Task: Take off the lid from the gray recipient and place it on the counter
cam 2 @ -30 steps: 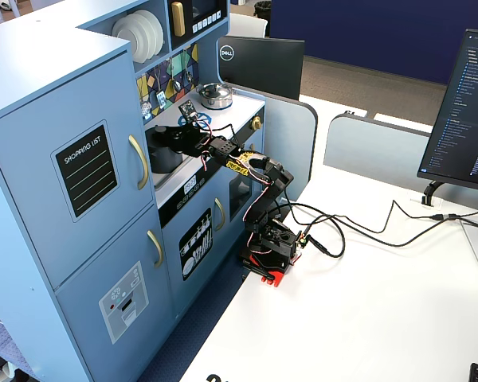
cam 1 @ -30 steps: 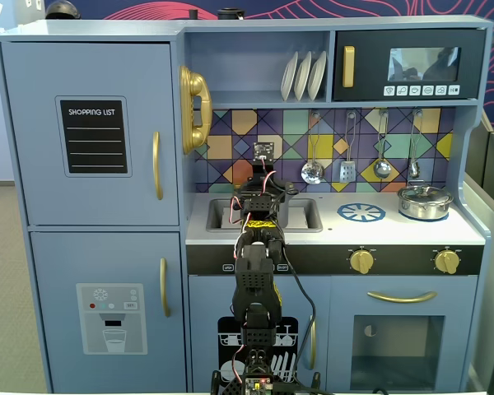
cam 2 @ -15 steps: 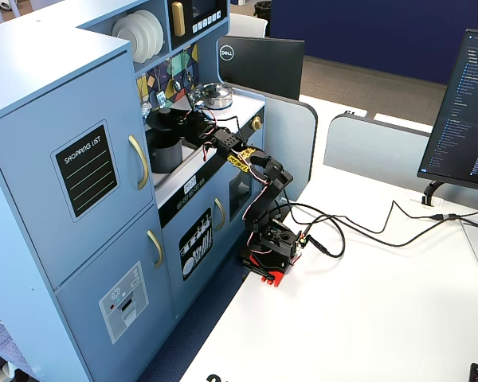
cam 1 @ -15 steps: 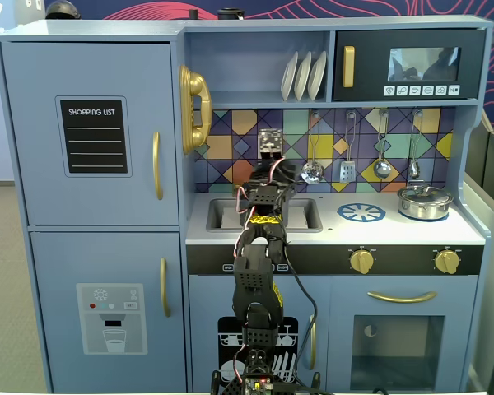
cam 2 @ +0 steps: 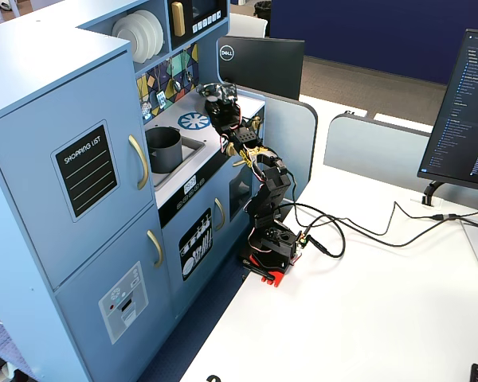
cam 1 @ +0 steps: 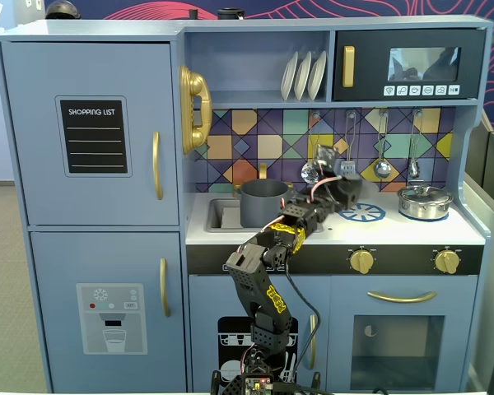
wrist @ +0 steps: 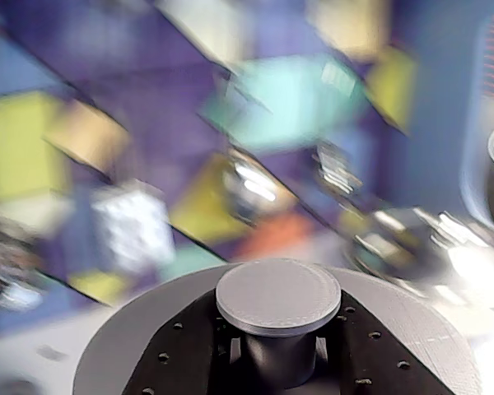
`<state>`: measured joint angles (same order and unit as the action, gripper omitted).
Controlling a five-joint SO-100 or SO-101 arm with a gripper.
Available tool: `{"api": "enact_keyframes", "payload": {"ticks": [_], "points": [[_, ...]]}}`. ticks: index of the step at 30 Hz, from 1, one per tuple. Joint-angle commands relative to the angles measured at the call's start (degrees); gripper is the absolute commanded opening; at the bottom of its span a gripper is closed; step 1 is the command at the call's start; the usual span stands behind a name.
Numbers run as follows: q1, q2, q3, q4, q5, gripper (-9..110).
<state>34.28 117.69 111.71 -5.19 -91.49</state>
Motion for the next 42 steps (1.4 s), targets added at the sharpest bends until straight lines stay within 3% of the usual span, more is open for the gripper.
{"api": "enact_keyframes", "payload": {"ticks": [1, 19, 26, 36, 42], "points": [[2.46, 0.53, 2.72, -6.24, 0.53, 0], [0.26, -16.0, 2.64, -17.05, 1.32, 0], [0.35, -13.36, 5.27, -16.79, 1.05, 21], [5.98, -7.38, 3.43, -13.45, -2.29, 24], [2.29, 3.08, 3.34, -6.59, 0.79, 18]]}}
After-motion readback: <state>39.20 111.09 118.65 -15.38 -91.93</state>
